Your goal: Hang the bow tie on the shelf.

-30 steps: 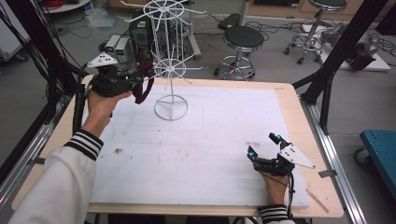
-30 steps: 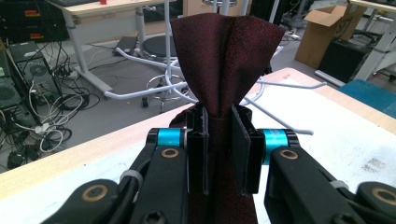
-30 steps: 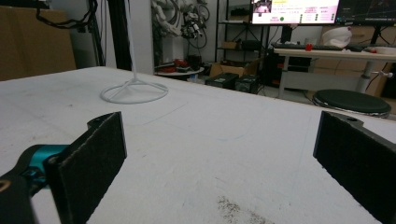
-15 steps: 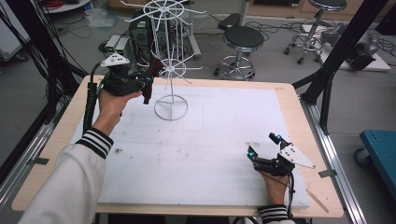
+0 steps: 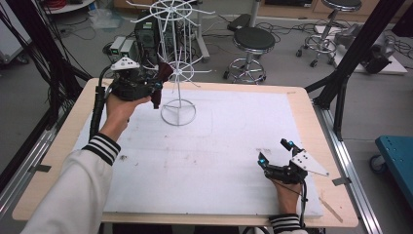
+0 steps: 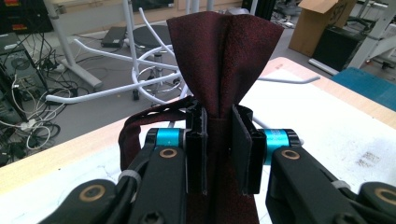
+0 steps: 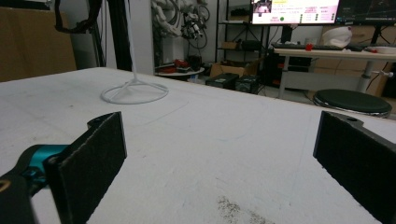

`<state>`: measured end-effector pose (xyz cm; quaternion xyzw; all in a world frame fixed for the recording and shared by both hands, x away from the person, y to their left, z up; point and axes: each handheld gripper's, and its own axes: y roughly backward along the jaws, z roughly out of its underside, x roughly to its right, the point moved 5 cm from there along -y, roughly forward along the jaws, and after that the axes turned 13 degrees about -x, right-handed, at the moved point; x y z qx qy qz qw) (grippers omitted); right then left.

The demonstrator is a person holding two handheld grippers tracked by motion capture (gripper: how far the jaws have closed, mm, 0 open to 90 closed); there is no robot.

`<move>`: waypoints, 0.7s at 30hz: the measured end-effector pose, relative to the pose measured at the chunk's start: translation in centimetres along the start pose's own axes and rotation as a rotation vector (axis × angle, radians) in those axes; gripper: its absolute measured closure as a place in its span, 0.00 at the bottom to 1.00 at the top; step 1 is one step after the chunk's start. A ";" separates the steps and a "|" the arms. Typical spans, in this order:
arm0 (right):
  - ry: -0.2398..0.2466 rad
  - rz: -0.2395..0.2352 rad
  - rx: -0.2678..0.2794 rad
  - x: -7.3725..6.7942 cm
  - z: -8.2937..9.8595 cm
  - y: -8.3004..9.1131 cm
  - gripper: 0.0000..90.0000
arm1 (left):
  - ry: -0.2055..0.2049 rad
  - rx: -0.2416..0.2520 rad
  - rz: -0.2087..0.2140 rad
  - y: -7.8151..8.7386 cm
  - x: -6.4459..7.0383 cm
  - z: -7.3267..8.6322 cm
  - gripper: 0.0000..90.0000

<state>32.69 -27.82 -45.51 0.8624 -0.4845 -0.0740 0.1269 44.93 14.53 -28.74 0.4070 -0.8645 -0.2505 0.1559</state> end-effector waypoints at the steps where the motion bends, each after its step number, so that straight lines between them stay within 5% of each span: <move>1: -0.002 -0.002 -0.001 0.0 0.0 0.0 0.02 | -0.003 0.002 0.004 0.0 0.0 0.0 0.84; 8: -0.001 0.000 -0.002 0.0 0.0 0.0 0.02 | -0.040 -0.003 0.058 0.0 0.3 0.1 0.60; 13: -0.001 -0.001 -0.002 0.0 0.0 0.0 0.02 | -0.115 0.002 0.056 0.3 0.6 0.2 0.28; 18: 0.001 0.001 -0.002 0.0 0.0 0.0 0.02 | -0.226 0.070 0.099 1.7 1.6 0.2 0.07; 21: -0.003 0.000 -0.002 0.0 0.0 0.0 0.02 | -0.243 0.119 0.100 2.7 1.6 0.5 0.02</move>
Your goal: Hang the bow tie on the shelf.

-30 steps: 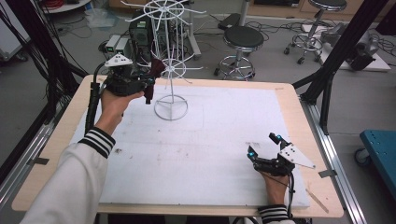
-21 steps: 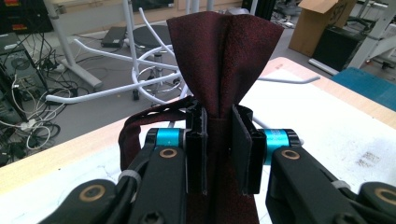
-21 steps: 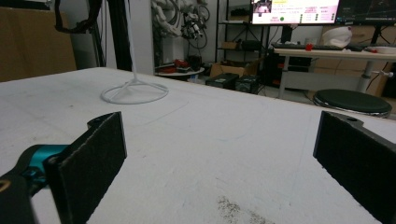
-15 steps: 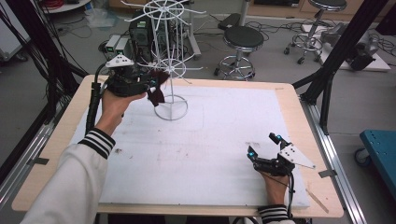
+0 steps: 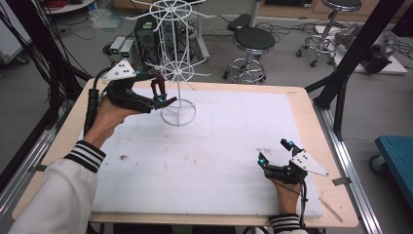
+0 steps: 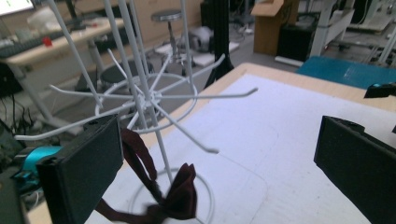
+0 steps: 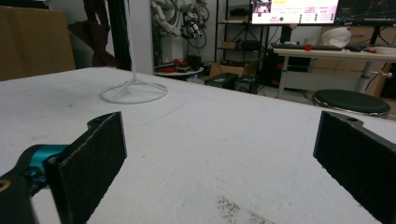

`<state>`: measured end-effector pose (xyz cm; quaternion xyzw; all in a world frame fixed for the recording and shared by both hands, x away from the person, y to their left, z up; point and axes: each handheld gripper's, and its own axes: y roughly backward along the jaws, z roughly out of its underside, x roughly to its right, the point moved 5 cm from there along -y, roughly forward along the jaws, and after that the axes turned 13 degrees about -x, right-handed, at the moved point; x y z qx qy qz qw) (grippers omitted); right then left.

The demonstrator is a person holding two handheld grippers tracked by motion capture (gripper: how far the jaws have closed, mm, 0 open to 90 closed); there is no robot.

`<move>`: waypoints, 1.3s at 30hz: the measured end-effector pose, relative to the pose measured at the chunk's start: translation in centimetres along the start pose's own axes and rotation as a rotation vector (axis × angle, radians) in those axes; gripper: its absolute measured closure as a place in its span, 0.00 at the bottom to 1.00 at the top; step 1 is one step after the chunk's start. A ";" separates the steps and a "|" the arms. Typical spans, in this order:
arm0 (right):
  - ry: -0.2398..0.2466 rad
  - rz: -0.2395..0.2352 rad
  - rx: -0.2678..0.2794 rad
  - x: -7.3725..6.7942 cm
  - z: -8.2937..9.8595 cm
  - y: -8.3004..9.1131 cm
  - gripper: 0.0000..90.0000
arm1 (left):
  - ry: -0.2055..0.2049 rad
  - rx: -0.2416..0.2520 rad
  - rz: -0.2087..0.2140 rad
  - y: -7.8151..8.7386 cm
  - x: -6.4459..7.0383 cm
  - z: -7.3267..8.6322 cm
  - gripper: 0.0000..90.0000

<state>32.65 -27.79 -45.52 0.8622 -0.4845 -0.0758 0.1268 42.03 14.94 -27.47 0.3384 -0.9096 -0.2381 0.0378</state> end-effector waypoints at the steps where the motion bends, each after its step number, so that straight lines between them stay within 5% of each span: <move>1: 0.002 0.002 0.006 0.1 0.0 0.0 0.02 | 0.003 0.003 0.000 0.4 -0.1 0.2 0.02; 7: 0.000 0.001 0.006 0.1 0.0 0.0 0.02 | -0.006 0.040 0.018 2.2 -0.6 1.8 0.02; 15: 0.000 -0.001 0.001 0.0 0.0 0.0 0.02 | -0.054 0.074 0.025 4.6 0.5 6.7 0.02; 25: 0.011 0.008 0.003 0.0 0.0 0.0 0.02 | -0.013 0.133 -0.015 5.9 1.5 13.2 0.02; 29: 0.011 0.009 0.005 0.0 0.0 0.0 0.02 | 0.035 0.198 -0.023 6.2 1.3 15.4 0.02; 32: 0.010 0.011 0.004 0.0 0.0 0.0 0.02 | 0.028 0.220 -0.043 6.0 1.5 16.6 0.02; 39: 0.005 0.008 0.002 -0.1 0.0 0.0 0.02 | 0.059 0.223 -0.082 5.1 1.8 20.0 0.02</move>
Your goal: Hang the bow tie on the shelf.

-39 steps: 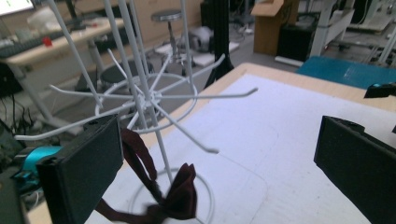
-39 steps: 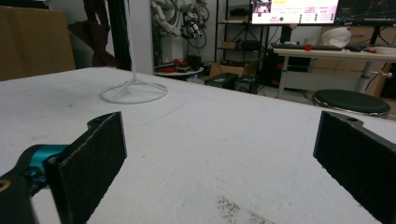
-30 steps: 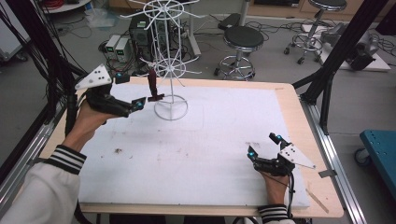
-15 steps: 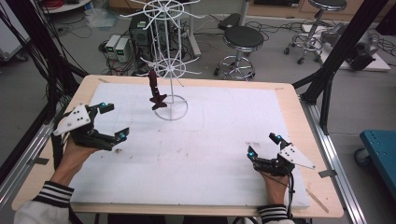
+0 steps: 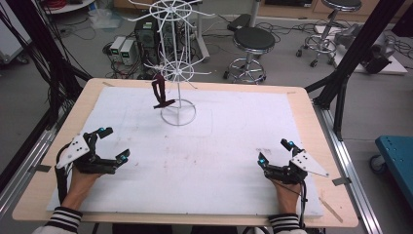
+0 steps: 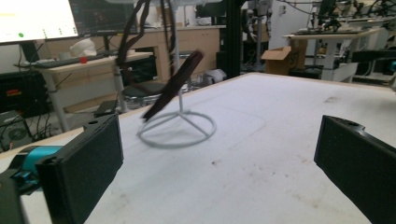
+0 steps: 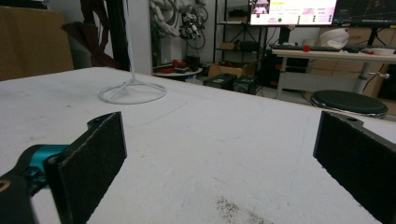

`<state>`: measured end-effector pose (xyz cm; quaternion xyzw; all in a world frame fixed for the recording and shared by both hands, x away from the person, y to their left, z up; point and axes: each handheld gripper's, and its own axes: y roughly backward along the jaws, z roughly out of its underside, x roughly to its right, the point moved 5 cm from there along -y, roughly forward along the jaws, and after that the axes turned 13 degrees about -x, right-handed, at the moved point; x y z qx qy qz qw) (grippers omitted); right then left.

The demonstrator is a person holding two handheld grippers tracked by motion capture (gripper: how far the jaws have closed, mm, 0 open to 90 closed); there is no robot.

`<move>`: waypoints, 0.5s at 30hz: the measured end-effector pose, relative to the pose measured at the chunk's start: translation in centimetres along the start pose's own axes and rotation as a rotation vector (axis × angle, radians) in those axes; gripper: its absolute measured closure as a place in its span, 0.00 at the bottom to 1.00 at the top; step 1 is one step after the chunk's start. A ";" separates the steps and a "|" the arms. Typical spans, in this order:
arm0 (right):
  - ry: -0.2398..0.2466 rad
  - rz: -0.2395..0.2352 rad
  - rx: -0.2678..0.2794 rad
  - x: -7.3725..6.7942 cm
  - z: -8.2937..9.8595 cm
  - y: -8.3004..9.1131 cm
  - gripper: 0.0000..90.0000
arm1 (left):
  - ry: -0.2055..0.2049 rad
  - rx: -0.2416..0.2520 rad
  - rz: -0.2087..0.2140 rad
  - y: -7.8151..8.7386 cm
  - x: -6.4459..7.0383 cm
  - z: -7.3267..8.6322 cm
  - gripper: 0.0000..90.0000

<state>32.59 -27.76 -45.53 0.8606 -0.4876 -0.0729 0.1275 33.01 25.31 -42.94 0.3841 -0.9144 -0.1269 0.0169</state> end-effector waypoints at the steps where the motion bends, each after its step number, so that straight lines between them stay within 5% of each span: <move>1: 0.003 0.001 0.002 0.0 0.0 0.0 0.02 | 0.006 0.003 0.000 0.0 0.0 0.3 0.02; 10: 0.000 0.001 0.002 0.0 0.0 0.0 0.02 | 0.018 -0.014 -0.028 0.3 -0.3 2.4 0.02; 15: 0.003 -0.001 0.004 0.0 0.0 0.0 0.02 | 0.017 0.042 -0.070 0.8 -0.3 2.6 0.02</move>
